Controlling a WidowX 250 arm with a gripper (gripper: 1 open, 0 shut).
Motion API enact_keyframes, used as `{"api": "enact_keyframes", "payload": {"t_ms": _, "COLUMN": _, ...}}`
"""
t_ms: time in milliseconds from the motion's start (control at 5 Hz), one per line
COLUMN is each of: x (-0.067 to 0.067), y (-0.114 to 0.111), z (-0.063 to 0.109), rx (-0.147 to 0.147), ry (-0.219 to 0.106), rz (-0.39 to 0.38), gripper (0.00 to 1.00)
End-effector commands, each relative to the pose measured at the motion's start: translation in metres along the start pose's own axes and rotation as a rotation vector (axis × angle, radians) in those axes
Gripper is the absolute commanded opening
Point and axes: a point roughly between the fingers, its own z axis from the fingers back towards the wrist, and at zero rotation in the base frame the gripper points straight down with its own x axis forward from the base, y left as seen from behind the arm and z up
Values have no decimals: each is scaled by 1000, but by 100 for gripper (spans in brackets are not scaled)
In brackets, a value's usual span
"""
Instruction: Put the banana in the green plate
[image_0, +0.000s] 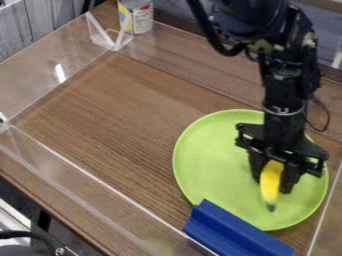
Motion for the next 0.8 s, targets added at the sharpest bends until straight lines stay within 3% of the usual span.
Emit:
{"api": "enact_keyframes", "payload": {"t_ms": 0, "x": 4, "y": -5, "z": 14, "rx": -7, "ry": -33, "rz": -13, "gripper": 100}}
{"api": "enact_keyframes", "payload": {"t_ms": 400, "x": 0, "y": -4, "z": 41, "rx": -16, "ry": -43, "rz": -22, "gripper": 100}}
{"api": "enact_keyframes", "payload": {"t_ms": 600, "x": -3, "y": -3, "z": 69, "rx": -25, "ry": -81, "rz": -26, "gripper": 100}}
